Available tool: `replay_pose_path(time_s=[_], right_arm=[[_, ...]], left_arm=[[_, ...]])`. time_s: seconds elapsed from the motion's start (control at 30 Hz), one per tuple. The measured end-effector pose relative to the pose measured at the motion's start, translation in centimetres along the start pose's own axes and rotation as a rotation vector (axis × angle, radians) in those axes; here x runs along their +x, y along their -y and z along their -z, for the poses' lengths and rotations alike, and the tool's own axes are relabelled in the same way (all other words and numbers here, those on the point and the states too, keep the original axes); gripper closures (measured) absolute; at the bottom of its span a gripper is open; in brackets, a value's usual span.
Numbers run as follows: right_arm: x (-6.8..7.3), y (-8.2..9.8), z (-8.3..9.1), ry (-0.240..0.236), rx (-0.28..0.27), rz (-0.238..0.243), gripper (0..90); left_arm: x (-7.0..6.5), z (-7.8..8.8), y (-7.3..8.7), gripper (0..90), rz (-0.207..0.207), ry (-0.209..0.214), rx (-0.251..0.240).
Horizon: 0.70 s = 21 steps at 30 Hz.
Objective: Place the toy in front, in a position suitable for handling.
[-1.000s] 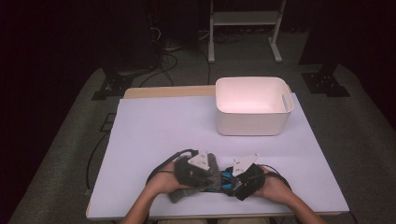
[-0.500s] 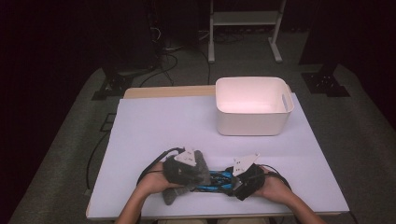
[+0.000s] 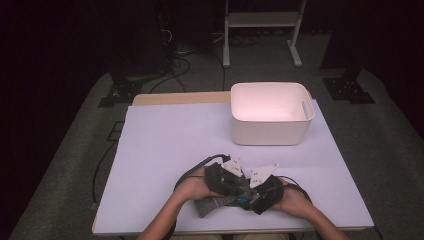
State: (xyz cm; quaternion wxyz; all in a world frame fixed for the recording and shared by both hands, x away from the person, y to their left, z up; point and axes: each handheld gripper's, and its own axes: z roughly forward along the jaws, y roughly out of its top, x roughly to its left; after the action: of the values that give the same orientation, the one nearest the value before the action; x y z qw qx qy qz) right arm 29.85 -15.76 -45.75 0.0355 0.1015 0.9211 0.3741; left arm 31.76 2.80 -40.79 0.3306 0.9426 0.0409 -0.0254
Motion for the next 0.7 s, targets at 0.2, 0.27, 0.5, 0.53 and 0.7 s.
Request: replay_pose_path(time_s=[0.2, 0.27, 0.5, 0.53, 0.7], right_arm=[[0.0, 0.0, 0.0, -0.005, 0.007, -0.003, 22.1], [0.0, 0.0, -0.1, -0.007, 0.006, -0.003, 22.2], [-0.2, 0.0, -0.1, -0.011, 0.005, 0.007, 22.3], [-0.2, 0.0, -0.1, -0.011, 0.005, 0.007, 22.3], [-0.2, 0.0, -0.1, -0.015, 0.01, 0.013, 22.3]], left_arm=[[0.4, 1.8, 1.5, 79.0, 0.037, -0.03, 0.012], [0.5, 2.6, 2.5, 79.0, 0.055, -0.042, 0.013], [0.6, 4.4, 5.8, 79.0, 0.107, -0.1, 0.099], [0.6, 4.4, 5.8, 78.9, 0.107, -0.1, 0.099], [0.9, 5.0, 7.0, 78.9, 0.148, -0.097, 0.092]])
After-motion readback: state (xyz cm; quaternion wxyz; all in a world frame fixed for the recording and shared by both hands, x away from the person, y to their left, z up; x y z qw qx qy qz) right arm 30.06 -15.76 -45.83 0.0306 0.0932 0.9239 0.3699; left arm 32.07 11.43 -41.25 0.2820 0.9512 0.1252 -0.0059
